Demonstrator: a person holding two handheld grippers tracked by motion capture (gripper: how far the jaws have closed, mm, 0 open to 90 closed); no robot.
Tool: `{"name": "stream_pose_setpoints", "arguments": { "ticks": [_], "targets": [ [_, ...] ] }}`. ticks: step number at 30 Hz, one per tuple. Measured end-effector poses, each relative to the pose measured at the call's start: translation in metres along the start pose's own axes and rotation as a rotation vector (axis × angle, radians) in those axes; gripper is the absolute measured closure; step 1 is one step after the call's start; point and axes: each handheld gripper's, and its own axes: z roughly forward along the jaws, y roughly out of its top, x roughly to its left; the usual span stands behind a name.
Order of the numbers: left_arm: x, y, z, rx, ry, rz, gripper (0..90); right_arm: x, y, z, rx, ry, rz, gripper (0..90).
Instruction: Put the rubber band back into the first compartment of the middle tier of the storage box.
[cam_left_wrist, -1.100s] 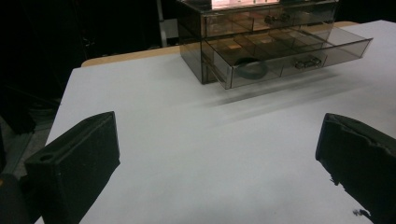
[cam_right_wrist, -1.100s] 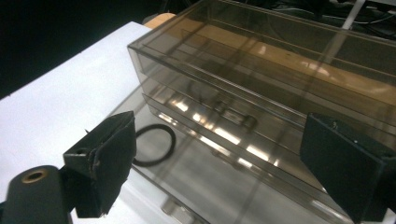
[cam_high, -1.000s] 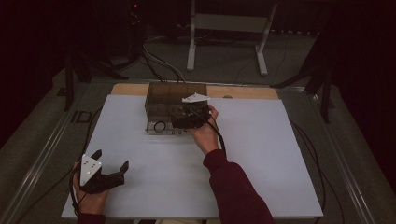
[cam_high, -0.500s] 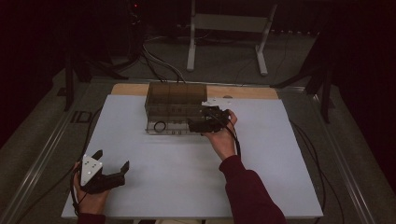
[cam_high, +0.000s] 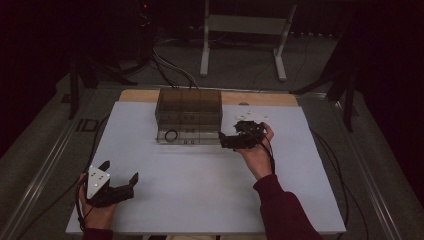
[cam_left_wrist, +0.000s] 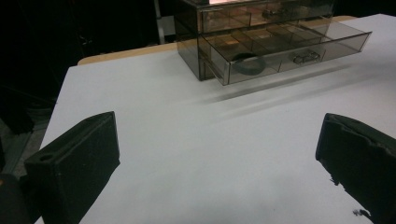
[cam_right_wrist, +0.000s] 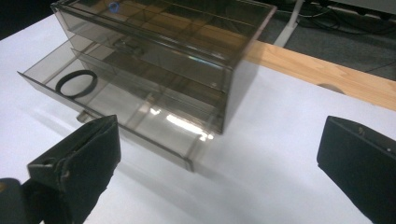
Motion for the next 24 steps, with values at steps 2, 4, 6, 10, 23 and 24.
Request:
{"name": "stream_pose_setpoints", "arguments": {
  "ticks": [2,4,6,10,23,24],
  "targets": [
    [0.000,0.000,0.000,0.001,0.001,-0.002,0.4,-0.002,-0.002,-0.002,0.002,-0.005,-0.003,0.2],
    [0.000,0.000,0.001,0.003,0.001,-0.001,0.4,-0.009,-0.009,-0.010,-0.006,-0.012,0.008,0.2],
    [0.000,0.000,0.001,0.003,0.002,-0.002,0.4,-0.013,-0.015,-0.015,-0.007,-0.017,0.016,0.2],
    [0.000,0.000,0.001,0.006,0.002,-0.002,0.4,-0.021,-0.026,-0.026,0.000,-0.050,-0.003,0.2],
    [0.000,0.000,0.002,0.013,0.002,-0.003,0.4,-0.046,-0.076,-0.063,0.002,-0.099,0.015,0.3],
    [0.000,0.000,0.002,0.013,0.002,-0.002,0.4,-0.047,-0.080,-0.066,-0.004,-0.093,0.017,0.3]
  ]
}}
